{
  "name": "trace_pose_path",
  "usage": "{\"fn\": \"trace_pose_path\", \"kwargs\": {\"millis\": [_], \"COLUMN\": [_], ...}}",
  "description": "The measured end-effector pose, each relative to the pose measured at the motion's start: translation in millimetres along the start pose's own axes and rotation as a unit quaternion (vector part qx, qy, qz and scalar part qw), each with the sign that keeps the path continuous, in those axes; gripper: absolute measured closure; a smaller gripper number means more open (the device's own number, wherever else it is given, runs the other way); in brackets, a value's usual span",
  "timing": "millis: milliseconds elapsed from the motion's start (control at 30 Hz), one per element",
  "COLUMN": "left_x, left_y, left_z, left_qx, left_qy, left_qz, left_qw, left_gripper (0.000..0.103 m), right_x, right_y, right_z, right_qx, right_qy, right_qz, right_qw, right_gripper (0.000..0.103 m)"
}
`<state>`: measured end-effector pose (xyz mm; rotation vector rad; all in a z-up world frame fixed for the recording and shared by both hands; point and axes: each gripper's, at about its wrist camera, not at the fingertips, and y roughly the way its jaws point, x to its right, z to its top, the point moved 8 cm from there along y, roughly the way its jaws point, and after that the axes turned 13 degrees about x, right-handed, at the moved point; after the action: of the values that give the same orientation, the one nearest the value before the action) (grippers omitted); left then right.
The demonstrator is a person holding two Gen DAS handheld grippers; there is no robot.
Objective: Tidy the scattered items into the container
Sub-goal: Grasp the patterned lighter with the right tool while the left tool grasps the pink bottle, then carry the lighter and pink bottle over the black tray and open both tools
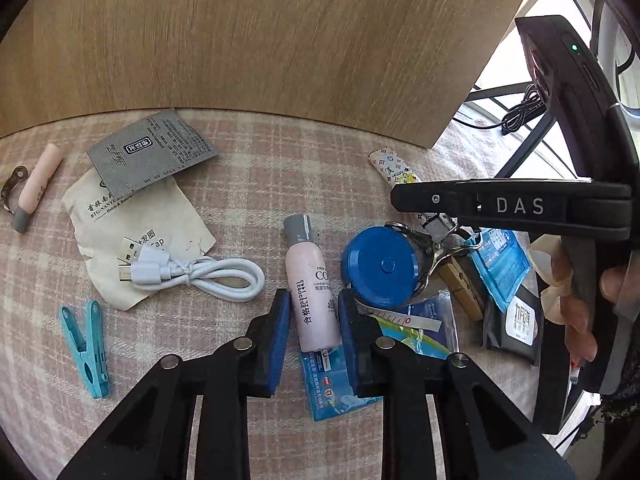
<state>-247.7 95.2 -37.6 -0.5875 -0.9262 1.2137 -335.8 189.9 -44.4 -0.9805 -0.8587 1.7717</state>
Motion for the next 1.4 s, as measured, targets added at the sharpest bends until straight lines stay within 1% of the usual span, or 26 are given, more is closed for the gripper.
{"fn": "trace_pose_path", "kwargs": {"millis": [33,67,200,300,467,567,633,733,800,900,1067,1200,1300,1400], "left_x": [0.4,0.8,0.8,-1.4,3.6,16.6,33.4,69.4,103.1,153.4,238.9,302.9,346.0,384.5], "left_y": [0.5,0.7,-1.5,-8.9,-33.4,-51.7,-62.1,-72.9,-73.6,-74.0,-65.6,-58.3,-51.2,-45.5], "left_z": [0.5,0.7,1.8,3.5,9.7,15.1,19.3,25.3,30.4,30.1,25.2,19.6,12.9,9.5], "left_qx": [-0.001,-0.001,0.009,0.022,0.046,0.060,0.067,0.076,0.081,0.084,0.078,0.076,0.066,0.066], "left_qy": [0.000,0.004,0.011,0.006,0.005,0.013,0.024,0.048,0.066,0.098,0.148,0.187,0.212,0.234], "left_qz": [0.001,0.003,0.012,0.014,0.009,-0.006,-0.020,-0.048,-0.069,-0.108,-0.166,-0.201,-0.227,-0.243], "left_qw": [1.0000,1.0000,0.9998,0.9997,0.9989,0.9981,0.9973,0.9948,0.9921,0.9857,0.9718,0.9587,0.9484,0.9392], "left_gripper": [0.083,0.084,0.084,0.084,0.084,0.084,0.084,0.084,0.084,0.084,0.084,0.084,0.084,0.084], "right_x": [0.2,0.1,-2.4,-2.2,-5.5,-5.1,4.2,24.2,43.4,84.1,171.9,239.8,274.5,299.7], "right_y": [0.5,0.7,-2.1,-14.5,-50.6,-79.0,-104.2,-141.4,-166.8,-206.5,-271.0,-313.1,-333.0,-345.0], "right_z": [0.3,0.5,-0.9,2.0,2.9,-3.7,-13.1,-29.5,-40.4,-58.4,-89.4,-127.1,-161.7,-190.0], "right_qx": [0.001,0.002,0.010,0.033,0.069,0.090,0.104,0.128,0.146,0.168,0.199,0.212,0.214,0.210], "right_qy": [0.003,0.003,0.006,0.020,0.031,0.040,0.051,0.065,0.075,0.098,0.146,0.195,0.227,0.251], "right_qz": [0.001,0.000,0.003,0.013,0.036,0.049,0.054,0.047,0.030,0.001,-0.073,-0.123,-0.151,-0.171], "right_qw": [1.000,1.000,1.000,0.999,0.996,0.994,0.992,0.989,0.986,0.981,0.966,0.950,0.938,0.929], "right_gripper": [0.079,0.082,0.082,0.082,0.082,0.082,0.082,0.082,0.082,0.082,0.082,0.082,0.082,0.082]}}
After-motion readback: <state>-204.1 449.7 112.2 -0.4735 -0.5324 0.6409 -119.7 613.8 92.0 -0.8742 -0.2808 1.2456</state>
